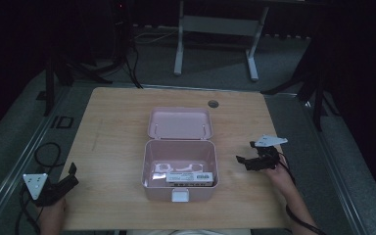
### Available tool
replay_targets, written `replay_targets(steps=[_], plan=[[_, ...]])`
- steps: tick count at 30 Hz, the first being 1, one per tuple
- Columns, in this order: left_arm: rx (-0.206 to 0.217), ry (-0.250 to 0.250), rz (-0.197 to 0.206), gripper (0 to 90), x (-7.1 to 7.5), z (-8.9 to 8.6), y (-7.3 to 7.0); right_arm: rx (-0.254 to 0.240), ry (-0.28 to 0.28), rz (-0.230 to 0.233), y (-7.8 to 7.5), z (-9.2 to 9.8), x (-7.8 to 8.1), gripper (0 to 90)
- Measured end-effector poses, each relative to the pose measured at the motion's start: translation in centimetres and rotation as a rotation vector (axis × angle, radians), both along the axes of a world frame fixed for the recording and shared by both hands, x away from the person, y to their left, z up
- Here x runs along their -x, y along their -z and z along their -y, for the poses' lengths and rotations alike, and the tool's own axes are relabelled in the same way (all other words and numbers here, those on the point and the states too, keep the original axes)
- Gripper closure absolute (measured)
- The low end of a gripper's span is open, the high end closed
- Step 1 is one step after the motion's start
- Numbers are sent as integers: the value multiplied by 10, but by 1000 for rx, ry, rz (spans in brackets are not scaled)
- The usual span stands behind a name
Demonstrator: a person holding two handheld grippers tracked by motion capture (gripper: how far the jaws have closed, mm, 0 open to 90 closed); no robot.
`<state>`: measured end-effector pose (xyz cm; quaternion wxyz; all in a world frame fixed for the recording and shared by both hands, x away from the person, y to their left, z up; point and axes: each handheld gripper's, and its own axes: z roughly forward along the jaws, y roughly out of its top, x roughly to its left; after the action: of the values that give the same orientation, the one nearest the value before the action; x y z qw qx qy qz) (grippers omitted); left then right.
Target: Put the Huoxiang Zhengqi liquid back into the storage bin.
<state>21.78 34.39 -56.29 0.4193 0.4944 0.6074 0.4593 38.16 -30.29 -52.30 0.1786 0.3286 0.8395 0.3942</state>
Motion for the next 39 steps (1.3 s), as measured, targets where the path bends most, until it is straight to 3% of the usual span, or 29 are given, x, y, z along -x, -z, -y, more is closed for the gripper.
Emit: replay_targets(steps=[7, 26, 34, 39], plan=[[1, 0, 0, 21, 0, 0, 0, -31, 99, 20, 9, 20, 6, 118], [-2, -1, 2, 21, 0, 0, 0, -21, 242, 28, 25, 49, 20, 118], [-4, 1, 3, 21, 0, 1, 0, -63, 321, 48, 22, 64, 25, 118], [-3, 1, 3, 21, 0, 1, 0, -103, 417, 53, 21, 75, 27, 118]])
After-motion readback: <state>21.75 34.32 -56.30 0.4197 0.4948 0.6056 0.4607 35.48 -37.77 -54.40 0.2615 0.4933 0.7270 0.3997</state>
